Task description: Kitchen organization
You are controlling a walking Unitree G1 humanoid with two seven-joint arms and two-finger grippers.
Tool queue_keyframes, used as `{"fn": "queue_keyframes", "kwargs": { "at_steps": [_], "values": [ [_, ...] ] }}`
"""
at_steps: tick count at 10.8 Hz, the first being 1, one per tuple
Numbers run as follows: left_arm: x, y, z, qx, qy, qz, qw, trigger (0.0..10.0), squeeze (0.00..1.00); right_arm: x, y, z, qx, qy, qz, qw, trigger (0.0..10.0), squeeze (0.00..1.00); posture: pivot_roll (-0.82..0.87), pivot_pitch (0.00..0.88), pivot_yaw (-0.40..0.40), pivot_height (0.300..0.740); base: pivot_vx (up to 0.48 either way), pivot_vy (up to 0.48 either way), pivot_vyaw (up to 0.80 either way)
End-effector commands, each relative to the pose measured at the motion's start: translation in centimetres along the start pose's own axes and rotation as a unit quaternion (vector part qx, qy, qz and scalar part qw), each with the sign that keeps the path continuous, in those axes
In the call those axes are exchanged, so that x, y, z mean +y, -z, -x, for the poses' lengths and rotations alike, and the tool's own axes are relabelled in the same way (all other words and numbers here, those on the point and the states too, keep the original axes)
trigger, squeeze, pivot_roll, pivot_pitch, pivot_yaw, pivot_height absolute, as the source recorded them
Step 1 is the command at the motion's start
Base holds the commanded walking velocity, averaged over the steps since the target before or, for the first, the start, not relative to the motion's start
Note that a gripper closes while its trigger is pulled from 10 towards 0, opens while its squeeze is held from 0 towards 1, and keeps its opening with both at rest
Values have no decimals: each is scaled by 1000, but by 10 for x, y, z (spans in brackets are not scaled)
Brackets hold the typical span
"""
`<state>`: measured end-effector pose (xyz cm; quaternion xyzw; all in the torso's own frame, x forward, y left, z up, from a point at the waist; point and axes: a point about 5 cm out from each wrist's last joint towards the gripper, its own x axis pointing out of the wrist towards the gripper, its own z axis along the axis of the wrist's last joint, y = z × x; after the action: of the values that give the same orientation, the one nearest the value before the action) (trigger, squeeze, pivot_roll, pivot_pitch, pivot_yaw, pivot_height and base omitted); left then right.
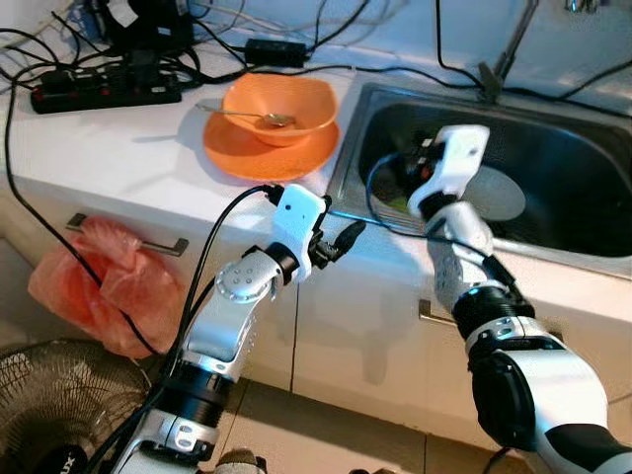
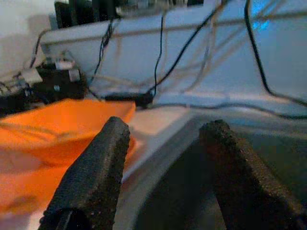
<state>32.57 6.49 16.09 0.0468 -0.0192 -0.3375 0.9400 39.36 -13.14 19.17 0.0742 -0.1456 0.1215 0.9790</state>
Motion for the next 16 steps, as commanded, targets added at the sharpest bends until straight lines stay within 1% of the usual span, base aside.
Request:
{"fn": "queue_keyframes", "kwargs": {
  "at_steps": [1, 2, 5, 8, 10, 12, 13, 14, 15, 16],
  "values": [
    [-1, -4, -4, -9, -1, -1, 1000, 10000, 0, -3, -8, -3, -19, 11, 3, 1000, 10000, 0, 231, 0, -55, 740, 0, 0, 0],
    [-2, -3, -4, -17, -4, 8, 1000, 10000, 0, -3, -3, 3, -19, 22, 1, 1000, 10000, 0, 225, 0, -49, 740, 0, 0, 0],
    [0, -1, -4, -22, -18, 5, 1000, 10000, 0, -2, 5, 12, -16, 35, -1, 999, 10000, 0, 211, 0, -43, 740, 0, 0, 0],
    [-1, 3, -3, -25, -23, 10, 999, 10000, 0, -4, 17, 25, -2, 54, -4, 999, 10000, 0, 202, 0, -28, 740, 0, 0, 0],
    [6, 2, -7, -31, -40, 8, 999, 10000, 0, -2, 19, 27, -1, 60, -7, 998, 10000, 0, 190, 0, -24, 740, 0, 0, 0],
    [11, -3, -8, -41, -63, 11, 997, 10000, 0, -2, 19, 29, -1, 64, -1, 998, 10000, 0, 188, 0, -27, 740, 0, 0, 0],
    [16, -4, -8, -51, -86, 10, 995, 10000, 0, -4, 20, 32, 0, 70, -1, 998, 10000, 0, 190, 0, -35, 740, 0, 0, 0],
    [18, -5, -8, -57, -102, 16, 993, 10000, 0, -4, 21, 33, 4, 73, 4, 997, 10000, 0, 191, 0, -38, 740, 0, 0, 0],
    [21, -10, -8, -76, -116, 21, 990, 10000, 0, -2, 20, 34, 0, 73, 1, 997, 10000, 0, 188, 0, -41, 740, 0, 0, 0],
    [26, -17, -7, -95, -138, 16, 986, 10000, 0, -2, 16, 32, -8, 71, -1, 997, 10000, 0, 187, 0, -42, 740, 0, 0, 0]
  ]
}}
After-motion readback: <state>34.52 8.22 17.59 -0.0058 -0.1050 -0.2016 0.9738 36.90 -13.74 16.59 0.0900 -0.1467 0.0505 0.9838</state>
